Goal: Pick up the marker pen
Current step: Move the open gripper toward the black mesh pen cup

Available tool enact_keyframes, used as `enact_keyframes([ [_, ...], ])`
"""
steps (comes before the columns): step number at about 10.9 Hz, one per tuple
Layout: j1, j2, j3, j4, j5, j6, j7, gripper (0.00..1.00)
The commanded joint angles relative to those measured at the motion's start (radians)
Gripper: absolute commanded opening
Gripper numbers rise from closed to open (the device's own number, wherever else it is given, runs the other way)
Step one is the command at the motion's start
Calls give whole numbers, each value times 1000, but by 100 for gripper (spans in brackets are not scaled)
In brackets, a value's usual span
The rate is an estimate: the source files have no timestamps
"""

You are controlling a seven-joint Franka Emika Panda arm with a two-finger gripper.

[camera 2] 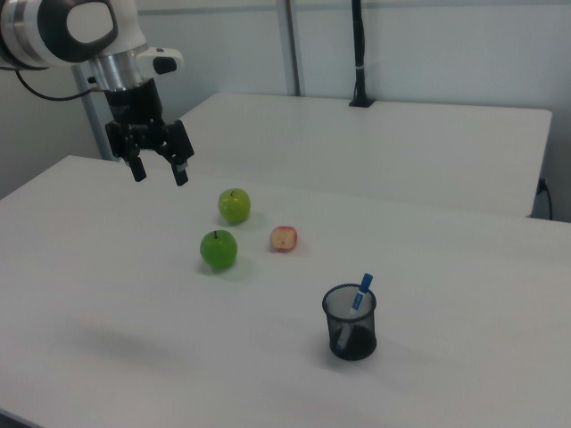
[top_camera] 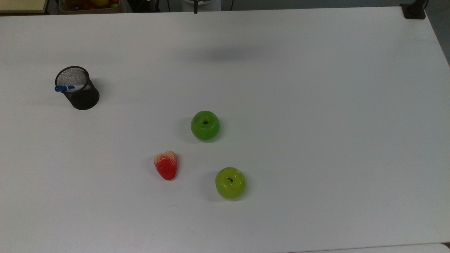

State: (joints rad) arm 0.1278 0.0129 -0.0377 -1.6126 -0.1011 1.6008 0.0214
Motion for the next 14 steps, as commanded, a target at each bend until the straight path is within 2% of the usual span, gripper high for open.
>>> enact_keyframes([
  [1,12,-13,-14,-12,15,-16,9,100],
  [8,-11,-5,-21,-10,29,-7,-8,100],
  [14,-187,25,-22,-10,34,39,-58,100],
])
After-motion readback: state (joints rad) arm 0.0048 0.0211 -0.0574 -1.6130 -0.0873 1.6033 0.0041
